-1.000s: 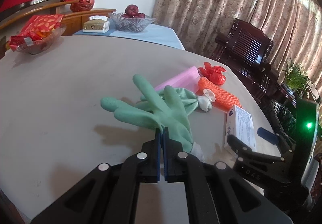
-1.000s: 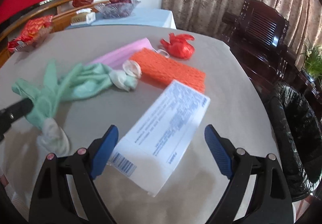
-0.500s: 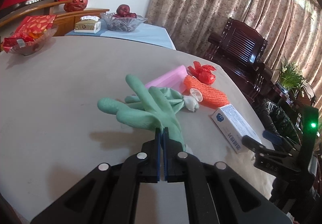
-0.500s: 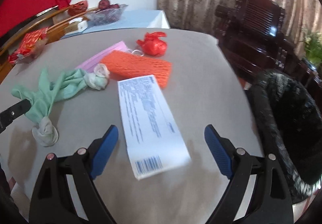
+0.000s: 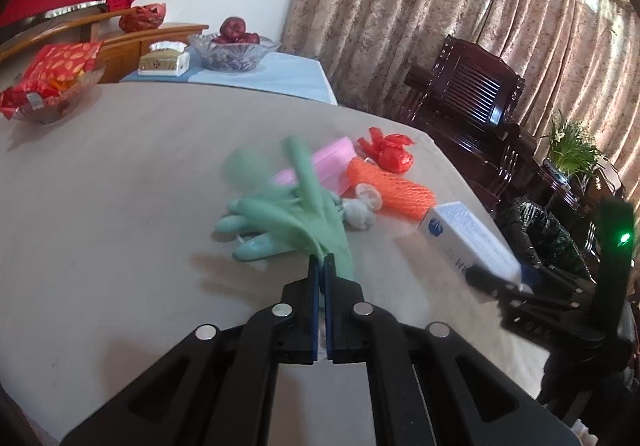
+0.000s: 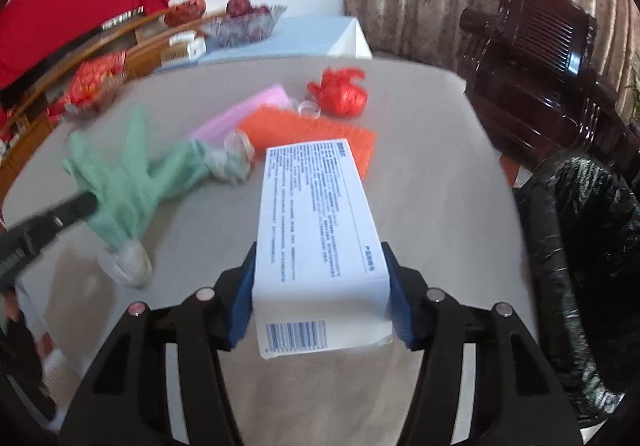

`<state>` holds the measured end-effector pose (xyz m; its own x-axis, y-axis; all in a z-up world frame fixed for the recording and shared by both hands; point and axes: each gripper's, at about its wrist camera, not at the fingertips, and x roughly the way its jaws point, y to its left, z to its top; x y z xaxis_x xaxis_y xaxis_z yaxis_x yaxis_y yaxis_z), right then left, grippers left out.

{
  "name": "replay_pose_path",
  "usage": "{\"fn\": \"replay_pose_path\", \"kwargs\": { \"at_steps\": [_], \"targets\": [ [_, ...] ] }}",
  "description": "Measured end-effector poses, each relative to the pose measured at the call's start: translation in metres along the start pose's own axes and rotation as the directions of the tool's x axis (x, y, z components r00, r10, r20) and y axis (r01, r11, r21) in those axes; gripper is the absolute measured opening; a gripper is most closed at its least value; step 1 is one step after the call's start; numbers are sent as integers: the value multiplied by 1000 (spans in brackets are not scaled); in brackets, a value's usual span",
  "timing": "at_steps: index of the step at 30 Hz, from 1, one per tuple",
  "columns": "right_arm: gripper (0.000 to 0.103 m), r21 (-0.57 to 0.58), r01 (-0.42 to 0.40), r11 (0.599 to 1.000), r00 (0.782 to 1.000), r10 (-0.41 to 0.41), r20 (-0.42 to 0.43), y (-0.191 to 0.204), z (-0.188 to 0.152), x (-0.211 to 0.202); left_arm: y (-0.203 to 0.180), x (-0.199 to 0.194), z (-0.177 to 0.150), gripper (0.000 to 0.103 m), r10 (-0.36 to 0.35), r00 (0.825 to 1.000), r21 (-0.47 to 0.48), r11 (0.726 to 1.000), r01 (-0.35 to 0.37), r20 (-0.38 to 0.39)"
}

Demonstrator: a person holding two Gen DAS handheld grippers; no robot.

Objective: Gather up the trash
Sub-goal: 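Grasp green rubber glove with left tool while right tool grasps white paper box, then carry glove and box over the bin and open both tools to drop them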

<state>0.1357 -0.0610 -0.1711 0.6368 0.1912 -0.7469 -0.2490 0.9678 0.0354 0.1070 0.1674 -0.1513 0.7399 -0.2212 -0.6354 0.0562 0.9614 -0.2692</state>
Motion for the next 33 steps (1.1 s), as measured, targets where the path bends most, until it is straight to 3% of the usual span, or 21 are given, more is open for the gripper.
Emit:
{"fn": "replay_pose_path", "kwargs": {
  "at_steps": [17, 26, 33],
  "targets": [
    [54, 81, 49, 995, 983, -62, 172, -57, 32, -102, -92, -22, 33, 2, -127, 990, 107, 987, 120, 62],
    [54, 144, 129, 981, 958, -160, 237, -112, 27, -146, -163, -19, 56, 2, -246, 967, 190, 955, 229, 71],
    [53, 204, 215, 955, 932, -263, 250, -167, 17, -170, -233, -7, 64, 2, -349, 936, 270, 907, 322, 56]
  ]
}}
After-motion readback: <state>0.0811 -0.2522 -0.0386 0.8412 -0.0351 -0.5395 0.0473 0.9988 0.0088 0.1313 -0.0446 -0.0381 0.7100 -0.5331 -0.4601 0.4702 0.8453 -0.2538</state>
